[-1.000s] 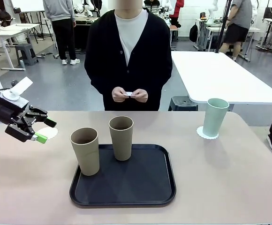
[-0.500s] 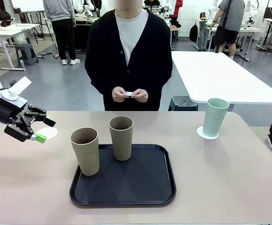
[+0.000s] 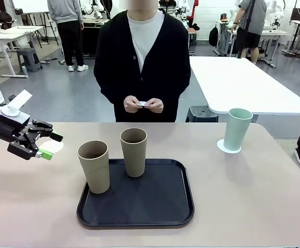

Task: Place coasters on the table and set cups on them.
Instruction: Take one Reusable plastic cup from the Flat Tray and place it on a coaster set by the human.

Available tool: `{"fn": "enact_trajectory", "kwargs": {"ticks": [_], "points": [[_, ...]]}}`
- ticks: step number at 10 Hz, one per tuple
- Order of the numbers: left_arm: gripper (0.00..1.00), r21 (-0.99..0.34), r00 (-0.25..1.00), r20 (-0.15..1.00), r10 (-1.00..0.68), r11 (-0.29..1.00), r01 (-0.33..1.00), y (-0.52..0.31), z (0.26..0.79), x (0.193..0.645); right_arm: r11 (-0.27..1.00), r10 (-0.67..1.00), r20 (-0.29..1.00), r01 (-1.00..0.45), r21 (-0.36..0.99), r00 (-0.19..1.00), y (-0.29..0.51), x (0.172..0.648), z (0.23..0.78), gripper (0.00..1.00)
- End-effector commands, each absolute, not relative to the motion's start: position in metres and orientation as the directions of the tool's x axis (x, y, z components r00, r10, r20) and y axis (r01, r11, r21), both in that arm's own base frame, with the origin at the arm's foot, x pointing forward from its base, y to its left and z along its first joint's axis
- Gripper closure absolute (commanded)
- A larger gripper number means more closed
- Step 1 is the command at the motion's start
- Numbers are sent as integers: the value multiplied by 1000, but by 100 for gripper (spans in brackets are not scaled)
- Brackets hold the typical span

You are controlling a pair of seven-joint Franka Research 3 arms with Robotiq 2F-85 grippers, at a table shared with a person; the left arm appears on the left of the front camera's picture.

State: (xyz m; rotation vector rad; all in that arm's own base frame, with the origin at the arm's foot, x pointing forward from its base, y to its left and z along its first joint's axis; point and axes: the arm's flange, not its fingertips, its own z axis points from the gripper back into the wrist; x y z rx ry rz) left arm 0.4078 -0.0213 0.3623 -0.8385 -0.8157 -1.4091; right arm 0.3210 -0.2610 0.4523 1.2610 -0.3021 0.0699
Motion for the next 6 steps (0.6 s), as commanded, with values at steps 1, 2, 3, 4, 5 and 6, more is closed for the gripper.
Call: {"fn": "enact_trajectory", "kwargs": {"ticks": [1,2,3,4,5,6], "points": [[0,17,-50,947,-316,-107,994,-14,346,424,306,-130,251,-202,931,959,-261,324,454,0],[0,22,-58,964,-260,-138,990,-13,334,427,306,-130,251,-202,931,959,-261,324,454,0],[0,9,-46,965,-260,-142,990,-14,322,425,306,-130,251,-202,931,959,-261,324,454,0],[0,29,-67,963,-261,-150,988,-15,314,424,306,-130,251,-202,931,959,-261,324,454,0],[0,40,-80,965,-251,-162,986,-20,307,425,306,-130,251,-202,931,959,-261,324,454,0],[0,51,-89,969,-229,-169,984,-25,300,427,306,-130,251,-202,931,959,-261,324,454,0]]}}
